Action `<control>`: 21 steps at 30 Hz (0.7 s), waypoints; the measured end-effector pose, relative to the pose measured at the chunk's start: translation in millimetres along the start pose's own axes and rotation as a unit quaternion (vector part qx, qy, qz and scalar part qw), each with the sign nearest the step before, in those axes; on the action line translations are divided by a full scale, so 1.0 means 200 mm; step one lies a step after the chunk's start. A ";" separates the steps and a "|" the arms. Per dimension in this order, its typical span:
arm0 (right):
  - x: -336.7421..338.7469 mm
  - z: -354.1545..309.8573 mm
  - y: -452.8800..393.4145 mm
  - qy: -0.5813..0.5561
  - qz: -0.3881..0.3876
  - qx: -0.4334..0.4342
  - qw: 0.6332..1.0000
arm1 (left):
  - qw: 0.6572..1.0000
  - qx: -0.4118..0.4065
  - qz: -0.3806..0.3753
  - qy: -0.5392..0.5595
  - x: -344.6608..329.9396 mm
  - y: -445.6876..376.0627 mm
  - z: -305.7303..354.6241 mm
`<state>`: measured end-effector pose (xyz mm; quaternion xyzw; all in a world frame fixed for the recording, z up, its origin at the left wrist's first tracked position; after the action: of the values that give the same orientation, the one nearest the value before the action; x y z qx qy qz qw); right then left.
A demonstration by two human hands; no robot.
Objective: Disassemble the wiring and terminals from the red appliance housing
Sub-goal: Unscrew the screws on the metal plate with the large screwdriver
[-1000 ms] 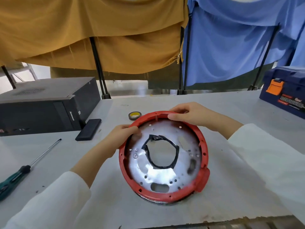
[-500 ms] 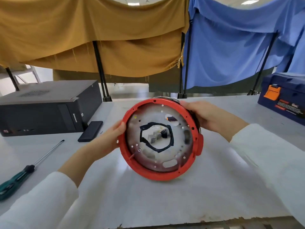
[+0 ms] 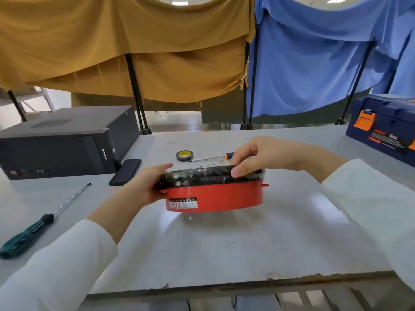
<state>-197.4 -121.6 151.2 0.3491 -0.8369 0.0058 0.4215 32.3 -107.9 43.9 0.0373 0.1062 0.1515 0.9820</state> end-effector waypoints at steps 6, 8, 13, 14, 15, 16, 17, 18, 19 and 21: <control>-0.02 0.29 -0.04 -0.024 0.075 -0.102 0.992 | 0.979 -0.158 0.000 -0.128 -0.05 0.10 -0.07; -0.04 0.42 -0.10 -0.011 0.119 -0.142 0.983 | 0.975 -0.175 -0.012 -0.139 -0.05 0.12 -0.12; -0.10 0.61 -0.20 0.027 0.206 -0.210 0.955 | 0.970 -0.180 -0.034 -0.162 -0.01 0.16 -0.20; -0.10 0.62 -0.21 0.030 0.220 -0.209 0.952 | 0.969 -0.177 -0.040 -0.169 0.00 0.16 -0.20; -0.10 0.64 -0.22 0.028 0.229 -0.209 0.950 | 0.968 -0.172 -0.046 -0.174 0.01 0.15 -0.19; -0.10 0.65 -0.23 0.024 0.234 -0.210 0.949 | 0.970 -0.164 -0.049 -0.174 0.01 0.14 -0.19; -0.10 0.66 -0.25 0.022 0.235 -0.209 0.949 | 0.972 -0.154 -0.045 -0.170 0.02 0.13 -0.18; -0.09 0.67 -0.26 0.024 0.237 -0.207 0.949 | 0.974 -0.145 -0.037 -0.168 0.02 0.11 -0.17; -0.09 0.67 -0.26 0.026 0.238 -0.207 0.949 | 0.975 -0.138 -0.028 -0.172 0.03 0.10 -0.17; -0.08 0.68 -0.27 0.027 0.235 -0.207 0.949 | 0.973 -0.131 -0.017 -0.189 0.02 0.07 -0.16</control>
<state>-253.9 -195.1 36.5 0.0471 -0.8663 -0.0587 0.4937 24.5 -92.1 13.7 -0.0658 -0.1016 0.1377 0.9831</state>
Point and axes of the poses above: each hand's wrist, its own y-axis away from the middle knuckle, its own x-axis out of the back of the hand, z = x × y, the point moved 8 cm from there along -y, towards the middle knuckle, and after that the axes turned 15 degrees about -x, right-handed, at the moved point
